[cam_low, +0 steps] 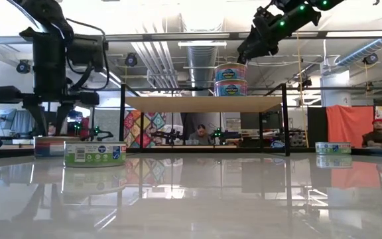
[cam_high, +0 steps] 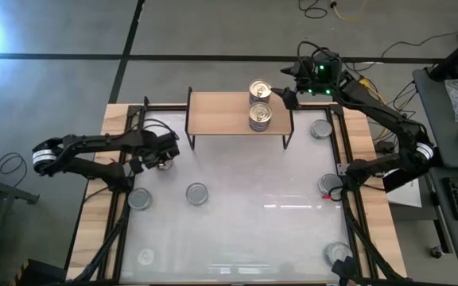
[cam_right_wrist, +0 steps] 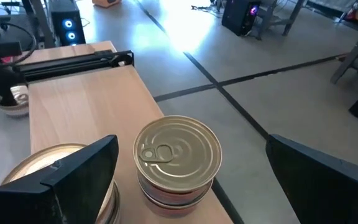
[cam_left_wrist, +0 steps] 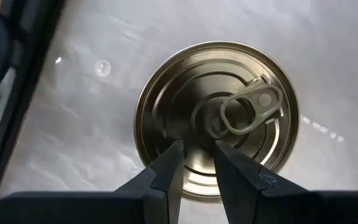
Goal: Stack canned seafood by type on shelf
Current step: Stack the blue-pink tuna can on top of the other blue-pink tuna cans on the shelf
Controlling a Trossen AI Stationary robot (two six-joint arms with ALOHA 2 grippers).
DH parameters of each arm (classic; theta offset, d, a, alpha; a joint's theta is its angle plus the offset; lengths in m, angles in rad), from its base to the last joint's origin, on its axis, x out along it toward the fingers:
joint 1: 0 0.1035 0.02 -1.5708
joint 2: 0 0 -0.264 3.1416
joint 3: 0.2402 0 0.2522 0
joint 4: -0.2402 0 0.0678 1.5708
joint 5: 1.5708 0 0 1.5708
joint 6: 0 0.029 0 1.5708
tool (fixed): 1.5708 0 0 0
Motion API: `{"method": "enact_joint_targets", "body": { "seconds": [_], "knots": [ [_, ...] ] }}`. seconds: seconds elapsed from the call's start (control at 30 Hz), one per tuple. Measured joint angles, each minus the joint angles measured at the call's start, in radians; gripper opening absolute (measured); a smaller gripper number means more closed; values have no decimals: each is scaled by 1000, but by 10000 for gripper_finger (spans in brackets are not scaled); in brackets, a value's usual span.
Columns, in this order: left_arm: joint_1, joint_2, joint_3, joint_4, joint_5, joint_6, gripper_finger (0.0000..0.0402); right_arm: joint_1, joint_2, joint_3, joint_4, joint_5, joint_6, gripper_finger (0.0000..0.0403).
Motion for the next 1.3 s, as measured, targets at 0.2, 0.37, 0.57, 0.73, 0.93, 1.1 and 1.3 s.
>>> {"method": "enact_joint_targets", "body": {
  "seconds": [0.2,0.37,0.57,0.73,0.93,1.1,1.3],
  "knots": [
    [-101,66,54,20,10,15,77,0,-13,0,0,0,-32,400],
    [-183,169,126,84,6,10,77,0,-33,0,0,0,-59,400],
    [-258,312,270,135,-7,63,77,25,-84,0,1,4,-67,400],
    [-298,372,422,126,-22,240,77,123,-104,0,-8,4,-67,400],
    [-320,350,605,-17,-148,499,77,287,-111,0,-50,122,-70,400],
    [-325,283,643,-197,-258,742,77,446,-147,0,-71,333,-92,400],
    [-314,149,550,-166,-394,1038,77,626,-198,0,-101,502,31,400]
  ]
}}
